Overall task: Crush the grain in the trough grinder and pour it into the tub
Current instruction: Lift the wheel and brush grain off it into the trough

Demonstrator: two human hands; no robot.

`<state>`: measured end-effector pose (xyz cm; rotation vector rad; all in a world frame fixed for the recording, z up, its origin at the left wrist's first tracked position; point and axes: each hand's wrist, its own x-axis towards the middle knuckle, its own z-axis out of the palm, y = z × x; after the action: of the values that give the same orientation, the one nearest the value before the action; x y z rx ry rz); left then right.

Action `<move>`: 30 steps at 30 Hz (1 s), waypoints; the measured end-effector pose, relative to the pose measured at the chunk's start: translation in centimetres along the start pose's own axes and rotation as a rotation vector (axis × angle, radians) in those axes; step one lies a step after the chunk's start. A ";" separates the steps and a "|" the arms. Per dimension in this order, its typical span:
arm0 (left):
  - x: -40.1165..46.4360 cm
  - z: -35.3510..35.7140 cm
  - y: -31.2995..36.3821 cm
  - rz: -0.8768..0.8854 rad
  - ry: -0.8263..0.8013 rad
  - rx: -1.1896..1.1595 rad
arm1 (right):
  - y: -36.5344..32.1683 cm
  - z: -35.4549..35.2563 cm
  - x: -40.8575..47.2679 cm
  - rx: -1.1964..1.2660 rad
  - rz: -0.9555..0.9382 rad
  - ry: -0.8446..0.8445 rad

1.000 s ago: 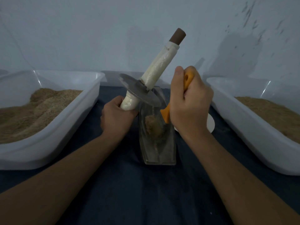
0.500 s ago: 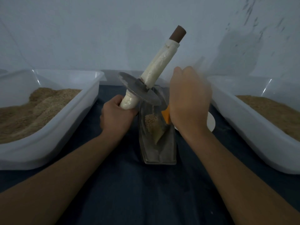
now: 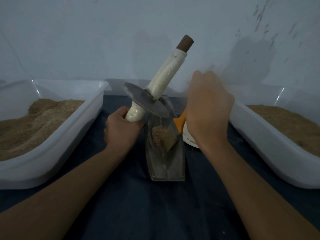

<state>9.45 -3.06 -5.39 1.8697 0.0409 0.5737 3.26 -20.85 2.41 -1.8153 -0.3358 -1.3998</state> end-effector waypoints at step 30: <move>0.6 -1.0 0.3 -0.023 0.023 0.132 | 3.1 -3.5 3.4 -0.057 0.155 0.321</move>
<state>9.48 -2.11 -4.61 1.9881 0.1175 0.5883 4.04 -26.20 4.33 -1.5898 0.0112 -1.5714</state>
